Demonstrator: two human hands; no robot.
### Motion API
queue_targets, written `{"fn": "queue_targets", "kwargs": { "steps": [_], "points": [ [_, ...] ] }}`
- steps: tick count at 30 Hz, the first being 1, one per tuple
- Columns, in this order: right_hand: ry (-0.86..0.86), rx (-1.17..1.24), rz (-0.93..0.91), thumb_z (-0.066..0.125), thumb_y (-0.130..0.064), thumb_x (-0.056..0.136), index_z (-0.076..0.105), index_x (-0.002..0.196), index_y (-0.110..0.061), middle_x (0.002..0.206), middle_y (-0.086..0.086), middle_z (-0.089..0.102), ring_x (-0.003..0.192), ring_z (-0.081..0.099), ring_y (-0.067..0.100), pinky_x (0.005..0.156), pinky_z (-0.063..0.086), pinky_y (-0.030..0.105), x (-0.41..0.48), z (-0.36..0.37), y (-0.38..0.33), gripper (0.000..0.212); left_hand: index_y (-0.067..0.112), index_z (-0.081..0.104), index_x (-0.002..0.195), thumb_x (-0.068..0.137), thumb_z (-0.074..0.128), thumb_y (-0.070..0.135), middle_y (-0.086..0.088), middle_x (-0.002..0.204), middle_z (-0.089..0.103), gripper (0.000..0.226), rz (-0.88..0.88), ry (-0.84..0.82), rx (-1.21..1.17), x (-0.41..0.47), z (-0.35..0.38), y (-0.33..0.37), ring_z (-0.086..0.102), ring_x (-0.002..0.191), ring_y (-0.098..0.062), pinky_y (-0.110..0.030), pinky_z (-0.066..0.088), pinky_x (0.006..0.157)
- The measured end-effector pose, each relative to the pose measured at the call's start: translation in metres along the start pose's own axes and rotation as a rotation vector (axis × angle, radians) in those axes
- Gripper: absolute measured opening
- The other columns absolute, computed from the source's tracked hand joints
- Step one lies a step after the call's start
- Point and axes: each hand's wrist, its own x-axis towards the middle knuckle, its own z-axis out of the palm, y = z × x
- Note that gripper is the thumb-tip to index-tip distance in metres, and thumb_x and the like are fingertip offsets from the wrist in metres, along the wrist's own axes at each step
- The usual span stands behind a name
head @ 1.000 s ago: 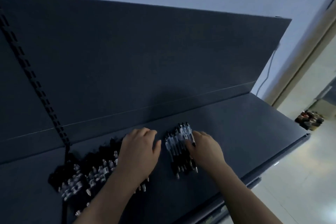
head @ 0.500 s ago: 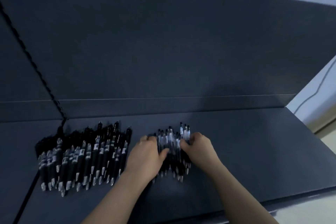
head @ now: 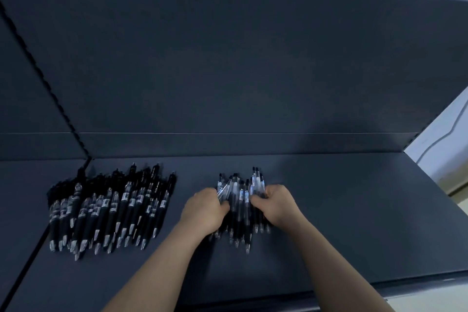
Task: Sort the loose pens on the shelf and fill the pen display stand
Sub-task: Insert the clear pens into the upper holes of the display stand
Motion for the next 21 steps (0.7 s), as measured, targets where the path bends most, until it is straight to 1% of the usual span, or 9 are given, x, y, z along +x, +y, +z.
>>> {"fn": "queue_targets", "kwargs": {
  "steps": [3, 6, 8, 10, 12, 13, 15, 18, 21],
  "points": [
    [-0.031, 0.031, -0.014, 0.061, -0.018, 0.084, 0.034, 0.062, -0.013, 0.047, -0.004, 0.031, 0.044, 0.027, 0.013, 0.049, 0.025, 0.027, -0.002, -0.001, 0.001, 0.035, 0.015, 0.045, 0.073, 0.098, 0.039, 0.028, 0.003, 0.070, 0.049, 0.029, 0.007, 0.010, 0.010, -0.002, 0.001, 0.000, 0.043, 0.059, -0.010, -0.026, 0.030, 0.052],
    [-0.049, 0.050, -0.033, 0.055, -0.023, 0.093, 0.038, 0.071, -0.012, 0.050, -0.004, 0.030, 0.043, 0.025, 0.011, 0.047, 0.024, 0.026, -0.003, -0.006, 0.003, 0.029, 0.014, 0.041, 0.071, 0.100, 0.035, 0.026, 0.002, 0.064, 0.045, 0.031, 0.002, -0.008, -0.120, -0.006, -0.003, -0.001, 0.038, 0.053, -0.011, -0.024, 0.029, 0.047],
    [-0.042, 0.068, -0.035, 0.050, -0.029, 0.097, 0.038, 0.077, -0.013, 0.053, -0.004, 0.030, 0.043, 0.025, 0.009, 0.042, 0.024, 0.024, -0.004, -0.011, 0.002, 0.028, 0.010, 0.046, 0.078, 0.100, 0.035, 0.024, -0.002, 0.067, 0.050, 0.029, -0.011, -0.014, -0.261, -0.009, -0.008, -0.003, 0.043, 0.055, -0.013, -0.023, 0.035, 0.047],
    [-0.010, 0.045, -0.062, 0.047, -0.032, 0.099, 0.035, 0.077, -0.013, 0.057, -0.004, 0.031, 0.046, 0.026, 0.009, 0.042, 0.025, 0.021, -0.007, -0.016, -0.002, 0.032, 0.005, 0.051, 0.091, 0.101, 0.034, 0.022, -0.005, 0.074, 0.060, 0.027, -0.020, 0.011, -0.382, -0.016, -0.013, -0.006, 0.051, 0.056, -0.013, -0.020, 0.040, 0.043],
    [0.024, 0.011, -0.104, 0.045, -0.033, 0.100, 0.032, 0.075, -0.014, 0.060, -0.005, 0.031, 0.050, 0.028, 0.009, 0.042, 0.025, 0.018, -0.010, -0.019, -0.009, 0.034, 0.008, 0.052, 0.096, 0.102, 0.034, 0.021, -0.005, 0.076, 0.063, 0.022, -0.008, 0.038, -0.466, -0.023, -0.019, -0.010, 0.057, 0.058, -0.013, -0.019, 0.048, 0.046],
    [0.033, -0.001, -0.126, 0.044, -0.032, 0.100, 0.031, 0.074, -0.014, 0.060, -0.005, 0.030, 0.051, 0.027, 0.009, 0.041, 0.025, 0.017, -0.012, -0.019, -0.014, 0.034, 0.011, 0.052, 0.098, 0.102, 0.034, 0.020, -0.004, 0.076, 0.063, 0.020, 0.007, 0.046, -0.490, -0.026, -0.022, -0.012, 0.058, 0.060, -0.013, -0.021, 0.052, 0.051],
    [0.038, -0.032, -0.198, 0.044, -0.029, 0.099, 0.027, 0.071, -0.016, 0.059, -0.007, 0.027, 0.049, 0.024, 0.007, 0.043, 0.026, 0.017, -0.016, -0.018, -0.027, 0.036, 0.016, 0.052, 0.100, 0.102, 0.034, 0.021, -0.002, 0.074, 0.061, 0.019, 0.041, 0.067, -0.512, -0.032, -0.031, -0.018, 0.055, 0.059, -0.013, -0.026, 0.052, 0.057],
    [0.028, -0.067, -0.287, 0.044, -0.024, 0.097, 0.023, 0.068, -0.018, 0.058, -0.008, 0.025, 0.050, 0.022, 0.007, 0.046, 0.025, 0.020, -0.023, -0.008, -0.052, 0.036, 0.013, 0.049, 0.087, 0.101, 0.037, 0.028, -0.001, 0.065, 0.052, 0.025, 0.106, 0.162, -0.522, -0.042, -0.050, -0.029, 0.045, 0.054, -0.014, -0.035, 0.045, 0.055],
    [-0.009, -0.033, -0.283, 0.043, -0.025, 0.097, 0.029, 0.069, -0.018, 0.062, -0.004, 0.036, 0.055, 0.033, 0.011, 0.051, 0.031, 0.024, -0.035, 0.012, -0.081, 0.032, 0.009, 0.045, 0.079, 0.099, 0.042, 0.031, -0.001, 0.062, 0.049, 0.030, 0.152, 0.260, -0.531, -0.055, -0.072, -0.044, 0.043, 0.053, -0.014, -0.039, 0.043, 0.056]
  ]
}}
